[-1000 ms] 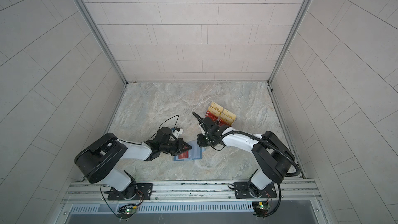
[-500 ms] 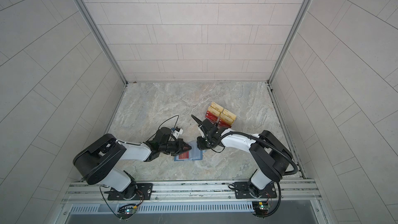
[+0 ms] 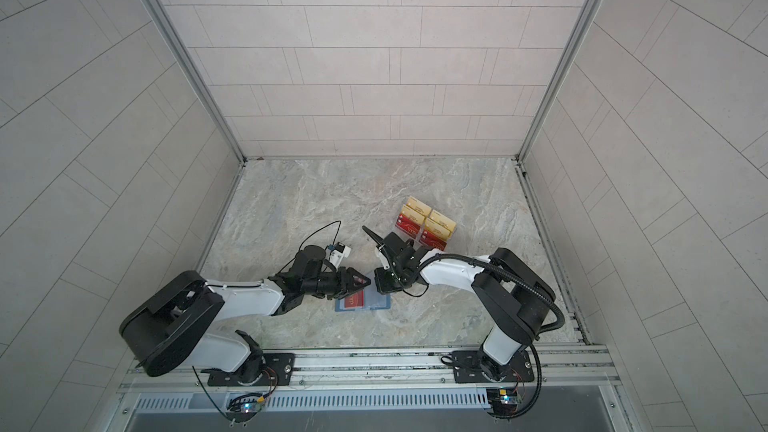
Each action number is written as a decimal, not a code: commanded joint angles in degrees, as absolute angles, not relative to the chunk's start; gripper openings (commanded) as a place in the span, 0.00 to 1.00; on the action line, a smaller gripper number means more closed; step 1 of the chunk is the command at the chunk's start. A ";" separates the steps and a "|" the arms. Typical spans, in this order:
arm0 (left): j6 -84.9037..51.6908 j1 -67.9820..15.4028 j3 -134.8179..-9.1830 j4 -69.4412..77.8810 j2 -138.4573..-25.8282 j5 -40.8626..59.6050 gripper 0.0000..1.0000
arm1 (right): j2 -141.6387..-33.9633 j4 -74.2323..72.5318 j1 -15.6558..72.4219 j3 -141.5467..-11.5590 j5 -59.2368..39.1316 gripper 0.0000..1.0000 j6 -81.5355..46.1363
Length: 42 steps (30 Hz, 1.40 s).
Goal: Put the credit cards into the card holder
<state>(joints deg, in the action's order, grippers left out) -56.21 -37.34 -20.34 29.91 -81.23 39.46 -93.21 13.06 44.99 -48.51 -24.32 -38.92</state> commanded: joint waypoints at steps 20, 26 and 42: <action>-43.26 -23.80 -18.90 -1.23 -59.07 35.77 0.41 | -100.53 5.64 50.81 -54.33 -28.59 0.23 -44.94; -42.00 -24.58 -19.97 -4.54 -59.38 35.73 0.37 | -100.01 5.93 51.02 -55.13 -27.58 0.23 -45.89; -34.47 -27.64 -28.62 -11.53 -63.49 27.25 0.36 | -91.75 54.30 32.09 -75.79 -18.90 0.45 -8.53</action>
<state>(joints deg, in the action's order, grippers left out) -38.68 -27.22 -26.24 -8.23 -62.67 30.44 -91.29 39.86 35.03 -73.82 -21.39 -20.12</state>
